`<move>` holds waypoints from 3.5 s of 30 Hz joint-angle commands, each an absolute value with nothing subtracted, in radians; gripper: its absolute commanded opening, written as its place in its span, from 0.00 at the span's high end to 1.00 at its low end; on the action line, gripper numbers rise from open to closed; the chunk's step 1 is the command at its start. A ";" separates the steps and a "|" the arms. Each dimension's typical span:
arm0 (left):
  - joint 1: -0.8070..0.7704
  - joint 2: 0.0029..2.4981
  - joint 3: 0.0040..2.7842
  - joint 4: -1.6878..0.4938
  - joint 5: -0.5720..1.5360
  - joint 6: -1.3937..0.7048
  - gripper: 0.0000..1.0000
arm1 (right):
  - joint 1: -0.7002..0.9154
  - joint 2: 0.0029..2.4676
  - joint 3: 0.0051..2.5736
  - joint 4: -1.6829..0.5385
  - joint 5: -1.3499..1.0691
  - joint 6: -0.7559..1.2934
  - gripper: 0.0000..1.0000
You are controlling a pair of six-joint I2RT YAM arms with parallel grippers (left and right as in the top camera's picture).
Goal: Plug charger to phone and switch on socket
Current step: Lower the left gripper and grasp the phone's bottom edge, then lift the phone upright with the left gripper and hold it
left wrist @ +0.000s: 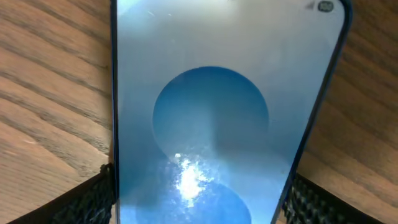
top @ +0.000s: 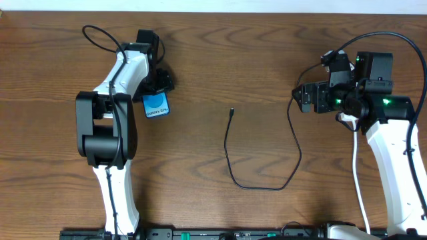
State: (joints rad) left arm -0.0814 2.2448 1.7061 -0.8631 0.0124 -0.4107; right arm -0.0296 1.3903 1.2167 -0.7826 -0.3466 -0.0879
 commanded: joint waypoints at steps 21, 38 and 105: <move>-0.080 2.228 1.705 -0.875 0.015 -0.394 0.27 | -0.032 1.388 1.240 -0.789 -0.338 -0.084 0.01; -0.080 2.043 1.707 -0.908 0.046 -0.406 0.28 | -0.032 1.388 1.240 -0.790 -0.338 -0.084 0.01; -0.080 2.022 1.707 -0.991 1.242 -0.929 0.42 | -0.032 1.388 1.239 -0.789 -0.339 -0.083 0.01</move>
State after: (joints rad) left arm -0.0807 2.0514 1.7054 -0.9878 1.1923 -0.9207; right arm -0.0296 1.3903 1.2167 -0.7887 -0.3401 -0.0875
